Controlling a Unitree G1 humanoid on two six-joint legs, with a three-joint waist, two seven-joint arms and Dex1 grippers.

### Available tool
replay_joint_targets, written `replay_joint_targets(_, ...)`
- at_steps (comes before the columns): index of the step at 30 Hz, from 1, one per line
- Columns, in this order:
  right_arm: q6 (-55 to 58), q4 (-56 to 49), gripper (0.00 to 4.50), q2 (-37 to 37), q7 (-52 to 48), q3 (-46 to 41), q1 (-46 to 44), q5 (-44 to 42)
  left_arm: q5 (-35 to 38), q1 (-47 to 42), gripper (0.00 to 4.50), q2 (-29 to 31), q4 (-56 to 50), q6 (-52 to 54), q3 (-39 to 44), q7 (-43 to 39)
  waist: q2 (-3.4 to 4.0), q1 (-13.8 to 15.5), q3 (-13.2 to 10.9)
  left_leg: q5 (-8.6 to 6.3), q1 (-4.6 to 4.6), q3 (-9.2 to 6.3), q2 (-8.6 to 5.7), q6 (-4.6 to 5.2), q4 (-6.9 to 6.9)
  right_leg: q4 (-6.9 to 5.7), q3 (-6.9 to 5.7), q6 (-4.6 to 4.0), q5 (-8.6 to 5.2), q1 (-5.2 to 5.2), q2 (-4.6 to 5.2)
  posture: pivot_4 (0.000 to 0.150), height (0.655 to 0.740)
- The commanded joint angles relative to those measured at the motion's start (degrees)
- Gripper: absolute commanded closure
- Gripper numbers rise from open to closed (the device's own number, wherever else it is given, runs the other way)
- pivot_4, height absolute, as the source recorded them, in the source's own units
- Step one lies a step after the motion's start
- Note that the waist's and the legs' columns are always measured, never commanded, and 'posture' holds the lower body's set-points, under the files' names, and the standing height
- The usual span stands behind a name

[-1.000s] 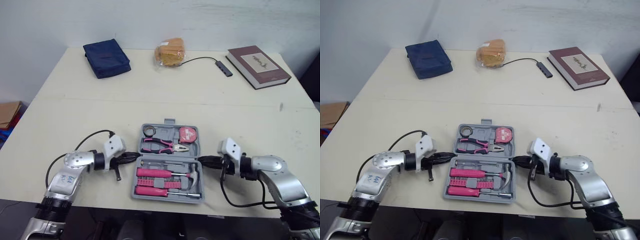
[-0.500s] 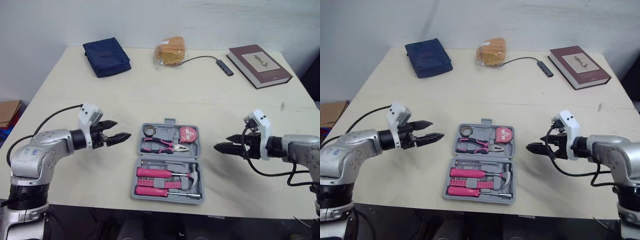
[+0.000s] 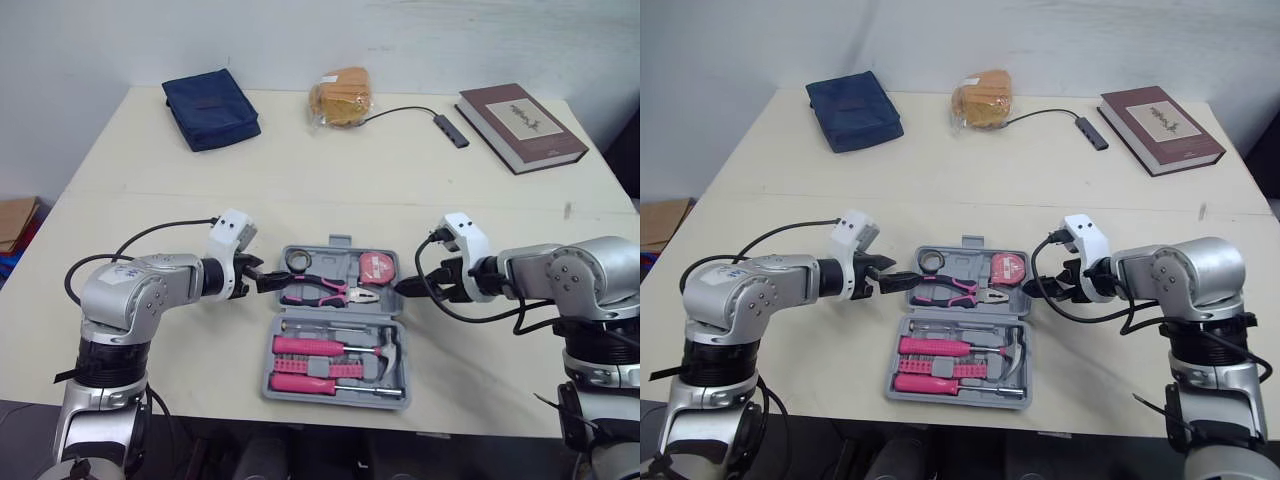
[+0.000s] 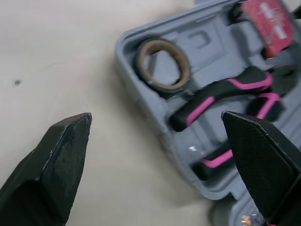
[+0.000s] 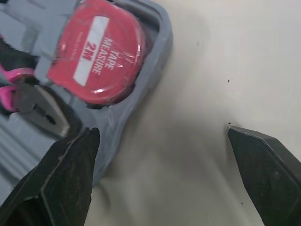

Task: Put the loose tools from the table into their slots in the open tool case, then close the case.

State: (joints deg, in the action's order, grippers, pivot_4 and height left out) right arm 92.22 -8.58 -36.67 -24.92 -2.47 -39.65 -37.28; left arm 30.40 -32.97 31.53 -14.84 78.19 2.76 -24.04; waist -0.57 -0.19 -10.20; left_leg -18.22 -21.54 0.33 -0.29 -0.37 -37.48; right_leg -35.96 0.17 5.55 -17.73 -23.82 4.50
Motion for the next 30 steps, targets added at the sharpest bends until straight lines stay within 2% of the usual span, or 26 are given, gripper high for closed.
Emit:
replay_joint_targets(1,0.3,-0.2,0.0,1.1,2.9,-0.6,-0.5,-1.3,-0.5,-0.7,0.02,-0.1,-0.8,0.5,-0.2,0.7,0.0,0.0,0.0,0.0,0.0,0.0,0.0,0.0,-0.03,0.0,0.0,0.0,0.0,0.01,0.0,0.15,0.74)
replay_joint_targets(13,0.3,0.4,0.0,4.0,9.8,0.6,0.4,-5.3,-4.4,-0.5,0.02,-2.3,0.7,0.4,-3.5,4.7,-0.09,-0.9,0.1,-0.01,0.15,0.01,0.01,0.01,-0.26,-0.05,0.06,0.0,0.0,0.14,0.0,0.15,0.74)
replay_joint_targets(26,0.3,2.7,0.0,6.9,17.7,1.8,-0.5,-10.8,-5.3,-0.5,0.02,-4.0,1.1,0.1,-4.2,4.9,-0.24,-1.4,0.2,-0.02,0.34,0.0,0.01,0.05,-0.26,-0.09,0.08,-0.01,0.01,0.3,0.03,0.15,0.74)
replay_joint_targets(28,0.3,2.4,0.51,6.5,18.1,2.8,0.0,-12.0,-5.2,-0.3,0.0,-4.0,0.8,0.4,-4.3,4.8,-0.24,-1.4,0.2,-0.03,0.35,-0.01,0.02,0.05,-0.26,-0.09,0.08,-0.01,0.01,0.3,0.04,0.15,0.74)
replay_joint_targets(29,0.3,2.3,0.97,6.5,18.5,3.0,0.3,-12.8,-5.0,-0.1,0.43,-3.9,0.5,0.8,-4.5,4.6,-0.24,-1.4,0.2,-0.03,0.34,-0.01,0.01,0.06,-0.26,-0.09,0.08,-0.01,0.01,0.3,0.04,0.15,0.74)
replay_joint_targets(30,0.3,2.2,1.32,6.5,18.8,3.1,0.7,-13.6,-4.7,0.0,0.57,-3.9,0.2,1.1,-4.6,4.4,-0.24,-1.4,0.2,-0.04,0.34,-0.01,0.02,0.07,-0.26,-0.08,0.09,-0.01,0.01,0.3,0.04,0.15,0.74)
